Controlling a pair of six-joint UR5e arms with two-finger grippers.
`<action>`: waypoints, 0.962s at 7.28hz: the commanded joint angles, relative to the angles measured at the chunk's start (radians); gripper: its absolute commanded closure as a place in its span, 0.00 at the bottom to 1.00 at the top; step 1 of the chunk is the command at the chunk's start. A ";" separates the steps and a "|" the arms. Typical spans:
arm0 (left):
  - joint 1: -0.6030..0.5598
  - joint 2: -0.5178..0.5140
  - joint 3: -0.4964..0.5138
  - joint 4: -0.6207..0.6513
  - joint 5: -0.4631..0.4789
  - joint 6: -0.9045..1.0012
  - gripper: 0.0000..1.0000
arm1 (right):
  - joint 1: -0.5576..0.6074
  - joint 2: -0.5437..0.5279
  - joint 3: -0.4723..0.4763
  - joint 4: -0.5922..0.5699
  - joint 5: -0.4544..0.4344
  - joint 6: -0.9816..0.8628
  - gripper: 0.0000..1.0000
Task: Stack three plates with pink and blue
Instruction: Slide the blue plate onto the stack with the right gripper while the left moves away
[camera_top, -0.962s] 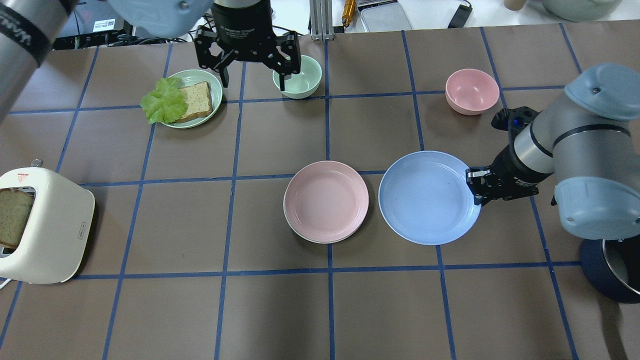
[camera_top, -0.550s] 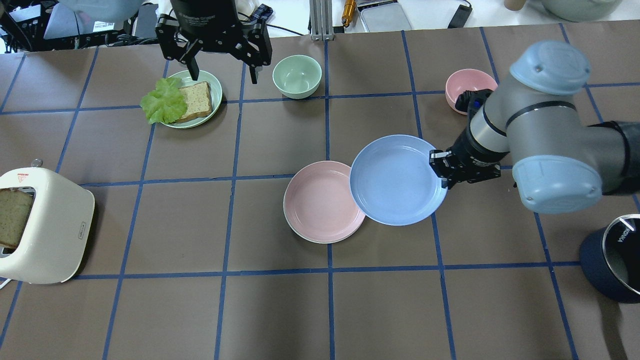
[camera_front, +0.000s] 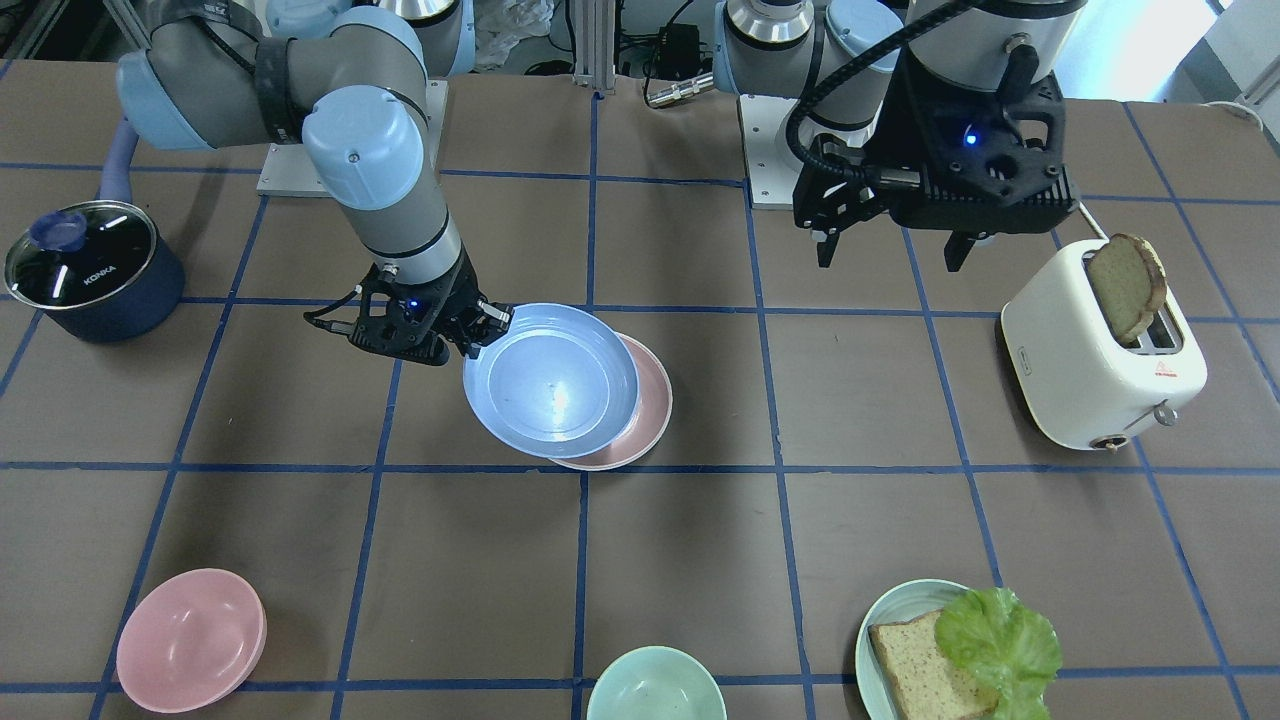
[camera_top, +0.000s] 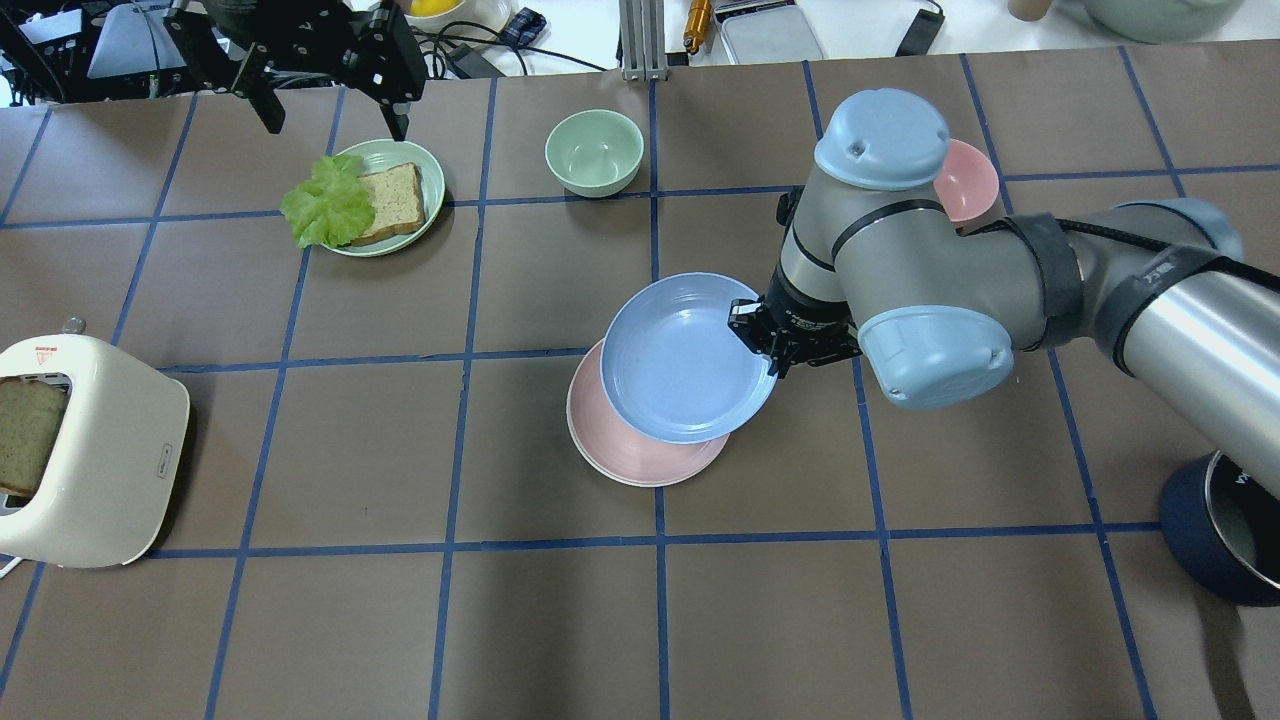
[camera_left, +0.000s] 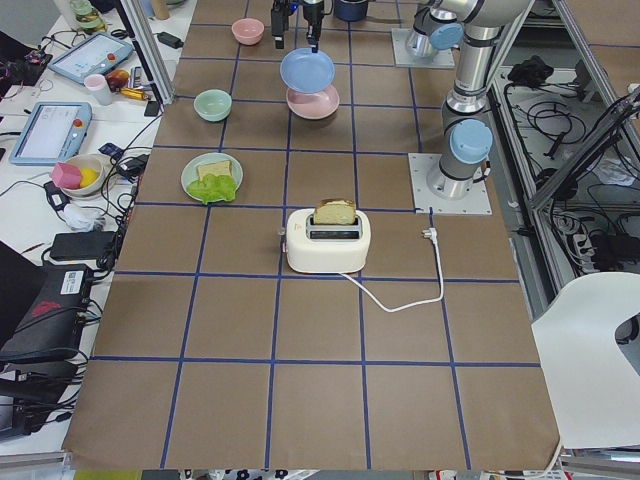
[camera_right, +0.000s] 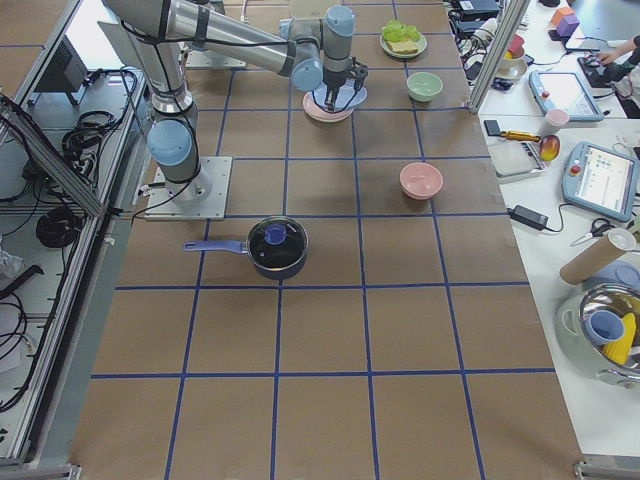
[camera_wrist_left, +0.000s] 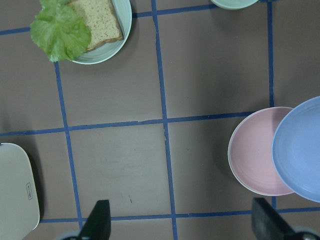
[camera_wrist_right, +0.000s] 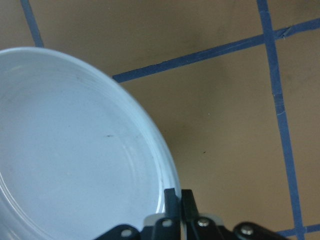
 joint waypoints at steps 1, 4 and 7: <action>0.046 0.013 0.000 -0.006 -0.040 0.044 0.00 | 0.014 0.011 0.001 0.001 -0.008 0.004 1.00; 0.056 0.029 -0.002 -0.023 -0.029 0.121 0.00 | 0.057 0.050 0.000 -0.009 -0.005 0.061 1.00; 0.058 0.081 -0.108 -0.031 -0.041 0.124 0.00 | 0.062 0.066 -0.002 -0.032 0.002 0.077 1.00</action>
